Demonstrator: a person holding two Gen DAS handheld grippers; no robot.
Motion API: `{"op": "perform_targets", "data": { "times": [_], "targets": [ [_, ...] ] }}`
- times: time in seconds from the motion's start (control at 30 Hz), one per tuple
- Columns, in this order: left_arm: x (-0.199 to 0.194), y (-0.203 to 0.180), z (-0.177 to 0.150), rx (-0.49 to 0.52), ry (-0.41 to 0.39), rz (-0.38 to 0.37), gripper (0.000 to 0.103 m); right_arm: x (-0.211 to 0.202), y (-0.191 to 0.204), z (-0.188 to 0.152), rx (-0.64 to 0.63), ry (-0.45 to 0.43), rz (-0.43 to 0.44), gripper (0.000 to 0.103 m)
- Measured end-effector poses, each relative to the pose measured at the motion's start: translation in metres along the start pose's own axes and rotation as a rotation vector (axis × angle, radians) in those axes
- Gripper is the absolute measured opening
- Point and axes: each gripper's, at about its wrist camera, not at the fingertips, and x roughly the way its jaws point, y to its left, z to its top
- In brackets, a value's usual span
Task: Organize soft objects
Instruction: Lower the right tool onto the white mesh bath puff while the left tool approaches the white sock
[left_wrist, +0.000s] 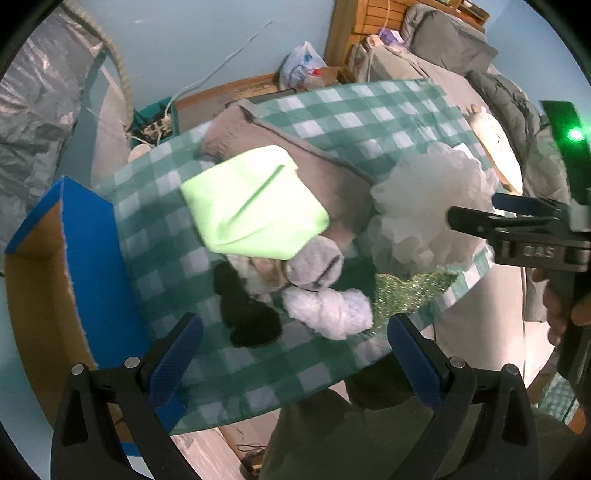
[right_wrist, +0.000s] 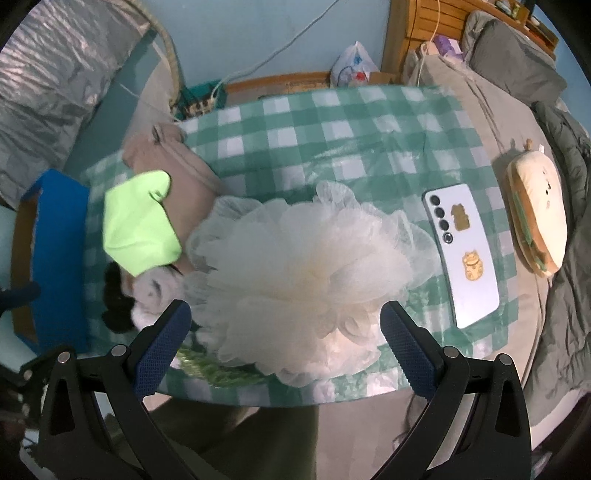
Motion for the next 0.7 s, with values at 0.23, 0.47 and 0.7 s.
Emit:
{"op": "perform_targets", "data": {
  "times": [0.23, 0.47, 0.7],
  "targets": [
    [0.016, -0.018, -0.003, -0.013, 0.013, -0.027, 0.101, 0.022, -0.002, 0.000, -0.033, 0.043, -0.008, 0.101],
    [0.033, -0.036, -0.006, -0.033, 0.011, -0.023, 0.101, 0.038, -0.007, -0.001, -0.054, 0.080, 0.009, 0.101],
    [0.049, -0.060, -0.015, -0.093, 0.009, -0.021, 0.101, 0.055, -0.019, 0.006, -0.070, 0.107, 0.057, 0.101]
  ]
}}
